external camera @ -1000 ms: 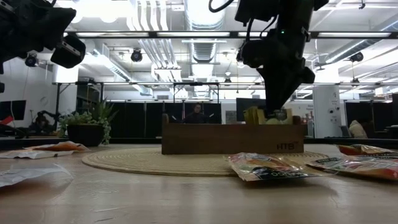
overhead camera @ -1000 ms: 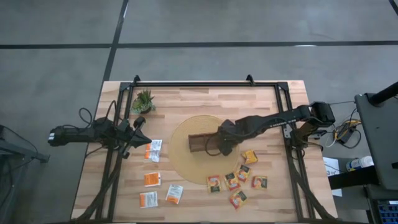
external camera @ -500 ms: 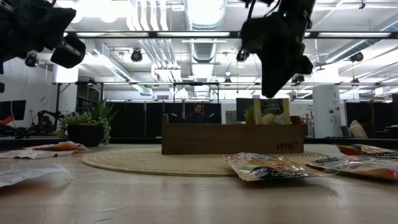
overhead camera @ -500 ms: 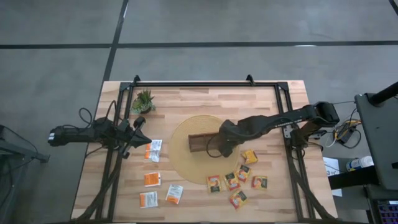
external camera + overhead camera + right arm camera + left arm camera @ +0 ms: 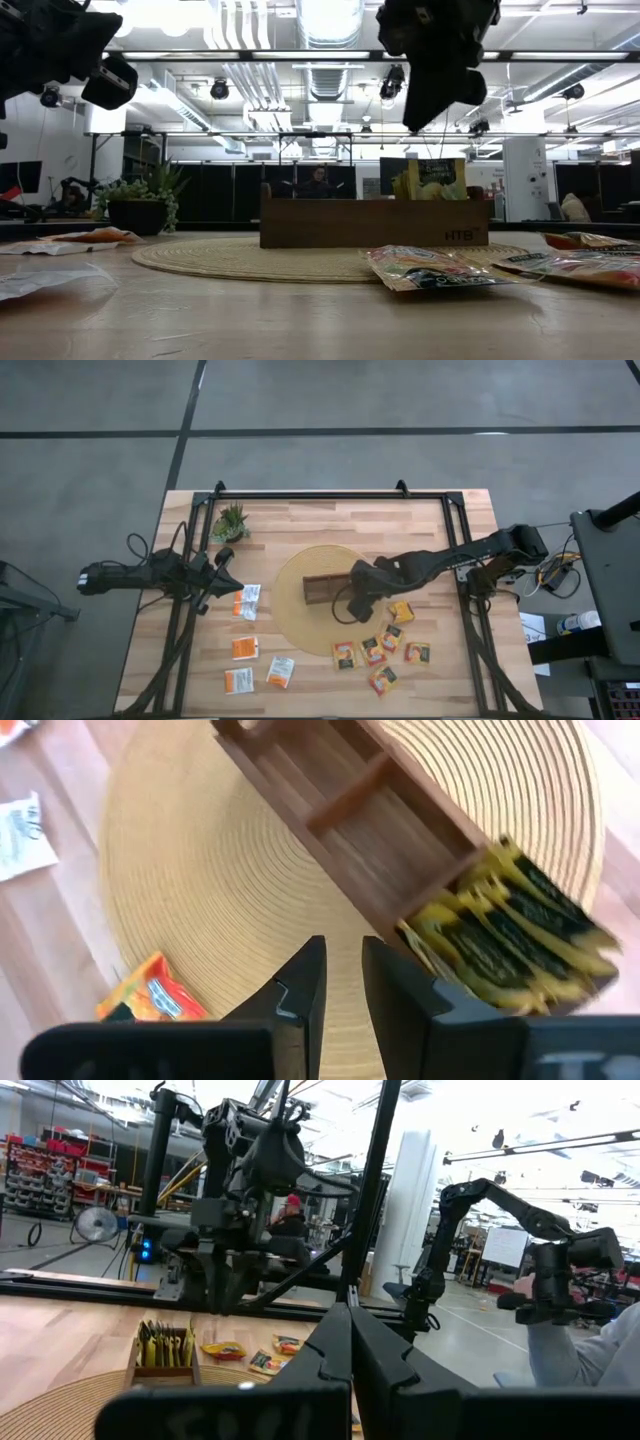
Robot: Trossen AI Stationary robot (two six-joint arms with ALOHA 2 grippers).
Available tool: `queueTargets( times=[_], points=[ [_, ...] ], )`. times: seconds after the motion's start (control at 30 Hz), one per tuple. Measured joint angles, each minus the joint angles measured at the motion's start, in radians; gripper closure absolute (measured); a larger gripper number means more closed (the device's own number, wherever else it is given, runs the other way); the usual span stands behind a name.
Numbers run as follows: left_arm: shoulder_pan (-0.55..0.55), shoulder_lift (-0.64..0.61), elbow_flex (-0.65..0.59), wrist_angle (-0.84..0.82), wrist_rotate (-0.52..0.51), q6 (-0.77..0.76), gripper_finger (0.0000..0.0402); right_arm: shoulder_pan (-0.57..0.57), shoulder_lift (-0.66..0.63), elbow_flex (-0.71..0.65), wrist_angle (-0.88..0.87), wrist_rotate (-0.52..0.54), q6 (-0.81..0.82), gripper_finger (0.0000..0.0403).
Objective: Pick & Place Tea
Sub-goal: Put the orange tea bag into the middle of the wooden organizer
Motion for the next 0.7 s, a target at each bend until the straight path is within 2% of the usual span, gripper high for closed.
queueTargets(
  times=[0.7],
  points=[
    [0.0, 0.0, 0.0, 0.0, 0.0, 0.0, 0.0402, 0.0, -0.001, 0.0, 0.019, -0.001, -0.013, 0.0335]
  ],
)
